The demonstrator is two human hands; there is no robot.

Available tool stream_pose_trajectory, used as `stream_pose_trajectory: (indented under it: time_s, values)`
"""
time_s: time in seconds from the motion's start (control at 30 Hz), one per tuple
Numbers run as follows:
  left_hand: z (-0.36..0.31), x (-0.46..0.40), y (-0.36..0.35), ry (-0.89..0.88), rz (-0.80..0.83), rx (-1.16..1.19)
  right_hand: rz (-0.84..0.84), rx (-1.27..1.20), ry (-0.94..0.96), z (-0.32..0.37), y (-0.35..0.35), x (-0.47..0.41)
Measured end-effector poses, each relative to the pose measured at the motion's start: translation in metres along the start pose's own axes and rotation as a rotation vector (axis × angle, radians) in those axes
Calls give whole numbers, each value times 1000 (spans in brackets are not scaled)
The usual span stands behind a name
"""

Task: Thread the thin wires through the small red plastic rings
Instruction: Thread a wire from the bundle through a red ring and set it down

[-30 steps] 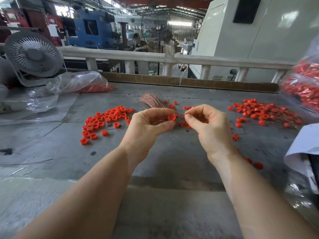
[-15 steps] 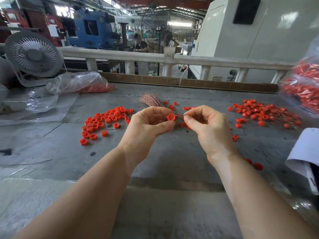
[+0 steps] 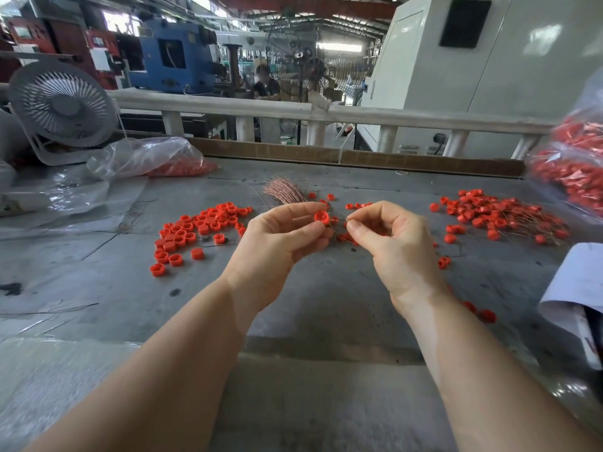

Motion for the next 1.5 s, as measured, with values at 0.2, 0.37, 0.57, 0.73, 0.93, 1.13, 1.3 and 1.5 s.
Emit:
stream_pose_trajectory:
  time_s: [0.2,0.37,0.57,0.73,0.93,1.13,1.3,1.5]
  values:
    - [3,0,0,51,17,100,3,10,-4,1,0,1]
    - [5,0,1,83,-2,102,0,16,-8,1,0,1]
    - [9,0,2,126,2,156,4,21,-16,0,-1,1]
    - [14,-1,2,163,-6,182,7,23,-13,1,-1,1]
    - [16,-1,6,173,-38,153,6,26,-17,2,-1,2]
    - [19,-2,6,204,-46,199,9,48,-19,2,-1,2]
    - [21,-1,6,229,-53,251,11,50,-20,3,-1,2]
    - [21,-2,6,210,-46,246,15,49,-22,2,-1,2]
Point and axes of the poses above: each hand's wrist, its own x-axis away from the middle knuckle, its own y-axis out of the back of the hand, z = x × y, the point moved 10 cm from there along -x, towards the middle knuckle, and after that the axes turned 5 degrees about y, right-handed, at the moved point
